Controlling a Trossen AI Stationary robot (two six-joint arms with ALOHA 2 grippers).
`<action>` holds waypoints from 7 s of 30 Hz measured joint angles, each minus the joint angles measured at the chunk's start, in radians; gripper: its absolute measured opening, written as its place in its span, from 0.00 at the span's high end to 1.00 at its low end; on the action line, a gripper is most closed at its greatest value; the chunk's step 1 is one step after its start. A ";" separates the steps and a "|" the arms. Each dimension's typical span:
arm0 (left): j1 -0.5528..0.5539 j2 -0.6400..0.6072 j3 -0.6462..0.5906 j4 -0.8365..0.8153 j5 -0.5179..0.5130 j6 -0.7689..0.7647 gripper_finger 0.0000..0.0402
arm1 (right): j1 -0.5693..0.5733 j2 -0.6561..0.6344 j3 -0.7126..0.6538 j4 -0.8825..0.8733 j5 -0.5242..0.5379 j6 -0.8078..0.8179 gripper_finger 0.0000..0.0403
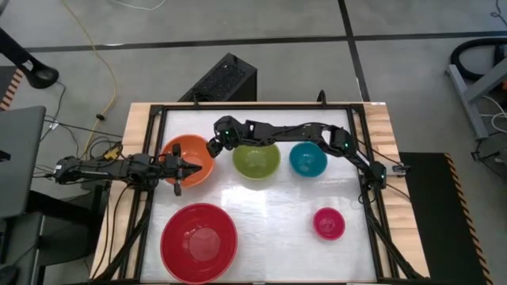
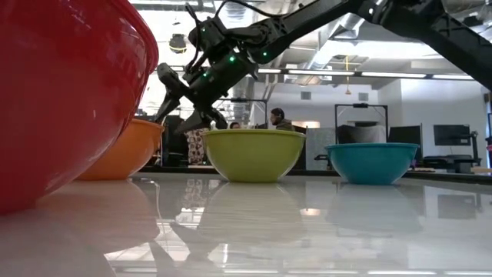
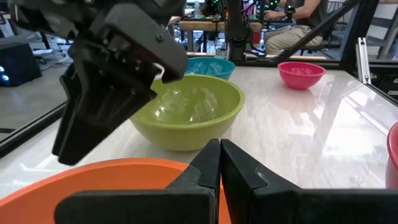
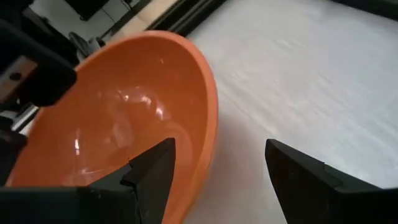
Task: Nest bowls inside each other
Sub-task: Stack the orange bowl on top of the red bowl, then stack the green bowl on top of the orange stacked bowls
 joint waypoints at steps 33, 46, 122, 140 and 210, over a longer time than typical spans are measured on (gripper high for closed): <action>0.000 0.000 0.000 0.000 0.000 0.000 1.00 | 0.066 0.062 0.000 0.037 0.096 -0.023 0.89; 0.000 0.000 0.000 0.000 0.000 0.000 1.00 | -0.031 0.047 0.000 0.271 0.329 -0.105 0.95; 0.000 0.014 0.000 0.000 0.000 0.000 1.00 | 0.555 -0.041 0.039 -0.119 0.249 0.192 0.95; 0.000 0.021 0.000 0.000 0.000 0.000 1.00 | 0.538 0.018 0.115 -0.203 0.203 0.199 0.81; 0.000 0.022 0.000 0.000 0.000 0.000 1.00 | -0.119 -0.490 -0.683 -0.397 0.040 0.057 0.77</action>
